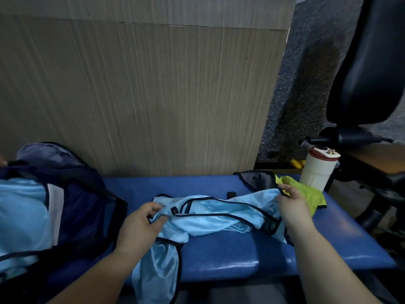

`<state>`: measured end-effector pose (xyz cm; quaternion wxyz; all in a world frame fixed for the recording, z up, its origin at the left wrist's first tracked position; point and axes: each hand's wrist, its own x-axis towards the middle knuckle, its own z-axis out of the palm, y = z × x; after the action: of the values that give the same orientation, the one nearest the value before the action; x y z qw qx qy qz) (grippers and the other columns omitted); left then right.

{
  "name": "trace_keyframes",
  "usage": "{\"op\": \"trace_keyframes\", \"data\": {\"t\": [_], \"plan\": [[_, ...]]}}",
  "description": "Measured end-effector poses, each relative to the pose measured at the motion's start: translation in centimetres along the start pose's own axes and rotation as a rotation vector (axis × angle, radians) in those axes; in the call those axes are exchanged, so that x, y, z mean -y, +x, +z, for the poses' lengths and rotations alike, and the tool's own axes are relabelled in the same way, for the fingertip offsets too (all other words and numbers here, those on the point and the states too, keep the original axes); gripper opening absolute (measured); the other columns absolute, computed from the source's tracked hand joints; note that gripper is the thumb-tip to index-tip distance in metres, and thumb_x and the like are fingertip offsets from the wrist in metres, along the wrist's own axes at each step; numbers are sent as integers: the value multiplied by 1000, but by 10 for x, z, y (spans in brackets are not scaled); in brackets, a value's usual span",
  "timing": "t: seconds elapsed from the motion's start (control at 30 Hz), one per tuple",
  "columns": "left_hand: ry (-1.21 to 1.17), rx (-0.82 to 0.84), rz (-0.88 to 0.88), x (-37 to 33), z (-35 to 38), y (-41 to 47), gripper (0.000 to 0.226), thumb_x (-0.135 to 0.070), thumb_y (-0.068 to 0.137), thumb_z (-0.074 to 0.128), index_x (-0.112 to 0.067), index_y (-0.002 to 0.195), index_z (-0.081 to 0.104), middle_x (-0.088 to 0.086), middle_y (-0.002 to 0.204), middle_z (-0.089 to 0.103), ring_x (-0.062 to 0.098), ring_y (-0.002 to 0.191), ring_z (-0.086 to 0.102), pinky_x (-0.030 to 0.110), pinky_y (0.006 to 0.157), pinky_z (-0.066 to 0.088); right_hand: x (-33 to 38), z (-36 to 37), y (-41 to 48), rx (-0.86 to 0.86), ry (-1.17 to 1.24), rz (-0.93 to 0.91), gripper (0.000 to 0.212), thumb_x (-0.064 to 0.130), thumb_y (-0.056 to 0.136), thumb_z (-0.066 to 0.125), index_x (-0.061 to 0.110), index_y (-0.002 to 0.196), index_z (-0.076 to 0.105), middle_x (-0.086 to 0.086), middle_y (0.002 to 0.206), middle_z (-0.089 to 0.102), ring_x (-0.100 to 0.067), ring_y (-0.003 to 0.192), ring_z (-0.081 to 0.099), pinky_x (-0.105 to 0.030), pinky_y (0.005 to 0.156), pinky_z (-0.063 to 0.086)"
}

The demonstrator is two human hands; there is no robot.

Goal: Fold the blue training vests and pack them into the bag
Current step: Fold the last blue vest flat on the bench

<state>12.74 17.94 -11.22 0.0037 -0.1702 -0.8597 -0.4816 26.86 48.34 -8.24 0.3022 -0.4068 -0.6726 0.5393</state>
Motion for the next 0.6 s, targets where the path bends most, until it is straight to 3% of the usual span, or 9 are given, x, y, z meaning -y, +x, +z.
{"op": "trace_keyframes", "data": {"t": [0.1, 0.23, 0.3, 0.37, 0.47, 0.53, 0.6], "plan": [[53, 39, -35, 8, 0, -3, 10, -27, 85, 72, -34, 82, 66, -11, 77, 67, 11, 69, 64, 34, 69, 54, -4, -1, 2, 28, -76, 14, 46, -1, 89, 45, 26, 126, 54, -8, 104, 62, -19, 57, 51, -28, 49, 36], [74, 5, 16, 8, -5, -1, 5, -33, 84, 72, -32, 80, 70, -9, 84, 66, 7, 75, 62, 31, 72, 51, -5, -7, 5, 31, -60, 32, 49, -1, 88, 52, 30, 126, 53, -7, 97, 65, -31, 68, 60, -41, 61, 48], [71, -17, 27, 4, -8, 1, 5, -30, 84, 72, -33, 81, 71, -11, 86, 66, 7, 77, 62, 30, 73, 50, -5, -10, 6, 9, 10, 59, 43, -1, 90, 52, 23, 126, 53, -6, 89, 62, -29, 70, 58, -39, 64, 46], [54, -42, 21, 0, -11, 1, 14, -25, 85, 71, -38, 83, 67, -14, 87, 67, 8, 80, 63, 32, 75, 51, 2, -12, 4, 57, 336, 144, 32, -1, 97, 48, 16, 123, 53, -9, 85, 59, -25, 70, 56, -35, 64, 46], [-16, -106, -15, -2, -17, 5, 18, -21, 88, 67, -39, 90, 66, -14, 93, 67, 10, 86, 63, 38, 80, 53, 18, -22, -1, 256, 945, 228, 25, 4, 101, 39, 20, 113, 53, -9, 85, 69, -23, 71, 68, -39, 66, 58], [-21, -143, -20, -3, -20, 8, 19, -18, 89, 64, -37, 92, 65, -12, 93, 66, 12, 83, 62, 38, 76, 51, 21, -30, -1, 329, 1080, 197, 33, 2, 99, 38, 23, 120, 52, -10, 95, 74, -24, 80, 73, -42, 72, 59], [-4, -158, -22, -4, -21, 11, 21, -14, 91, 61, -34, 95, 63, -10, 91, 65, 16, 82, 61, 37, 73, 50, 15, -31, 2, 309, 945, 174, 45, -5, 97, 38, 24, 130, 48, -13, 113, 67, -27, 89, 69, -38, 73, 59]]}}
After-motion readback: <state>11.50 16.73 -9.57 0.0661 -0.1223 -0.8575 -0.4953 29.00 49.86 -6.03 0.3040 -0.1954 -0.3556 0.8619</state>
